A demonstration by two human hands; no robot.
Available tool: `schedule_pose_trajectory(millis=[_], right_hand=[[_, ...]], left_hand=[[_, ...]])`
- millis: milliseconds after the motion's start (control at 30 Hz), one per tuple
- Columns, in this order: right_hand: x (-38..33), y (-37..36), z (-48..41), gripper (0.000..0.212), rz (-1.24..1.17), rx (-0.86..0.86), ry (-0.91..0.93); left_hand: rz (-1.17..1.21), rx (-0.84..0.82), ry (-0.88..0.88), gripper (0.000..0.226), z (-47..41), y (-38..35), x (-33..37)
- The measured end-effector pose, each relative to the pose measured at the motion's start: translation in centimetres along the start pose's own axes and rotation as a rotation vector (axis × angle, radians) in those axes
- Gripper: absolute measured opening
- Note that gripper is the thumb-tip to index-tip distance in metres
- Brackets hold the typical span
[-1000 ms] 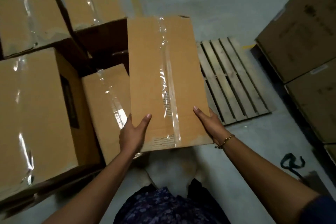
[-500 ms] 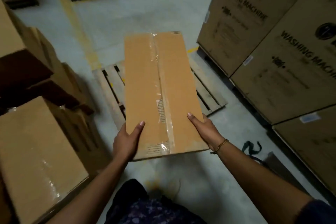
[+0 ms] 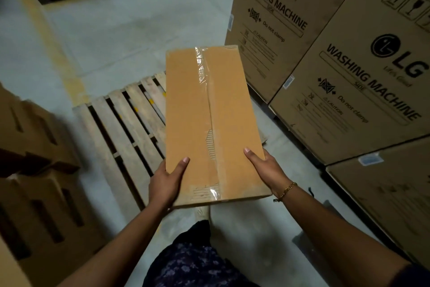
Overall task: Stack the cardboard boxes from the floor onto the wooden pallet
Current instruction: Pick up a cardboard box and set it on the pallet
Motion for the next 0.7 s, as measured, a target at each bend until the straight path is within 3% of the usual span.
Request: schedule_pose_trajectory(millis=[233, 400, 600, 700], right_hand=[[-3.9, 4.9, -7.7, 0.051, 0.02, -0.053, -0.008], [-5.6, 8.6, -12.9, 0.055, 0.04, -0.094, -0.033], [-7.3, 14.7, -20.6, 0.057, 0.12, -0.189, -0.033], [-8.7, 17.7, -24.5, 0.047, 0.178, -0.257, -0.023]], left_hand=[[-0.036, 0.024, 0.056, 0.068, -6.4, -4.3, 5.2], [-0.032, 0.058, 0.102, 0.08, -9.3, -7.7, 8.0], [0.026, 0.135, 0.161, 0.072, -12.9, -14.6, 11.0], [0.051, 0.199, 0.214, 0.074, -14.2, -18.1, 12.7]])
Point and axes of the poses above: each hand's wrist, its own z-axis away from the middle knuckle, its own y-axis out of the back of the hand, x = y × z, the point moved 5 cm from there along -z, towards the middle knuckle, and after that the axes turned 7 degrees about -x, right-handed, at the moved point
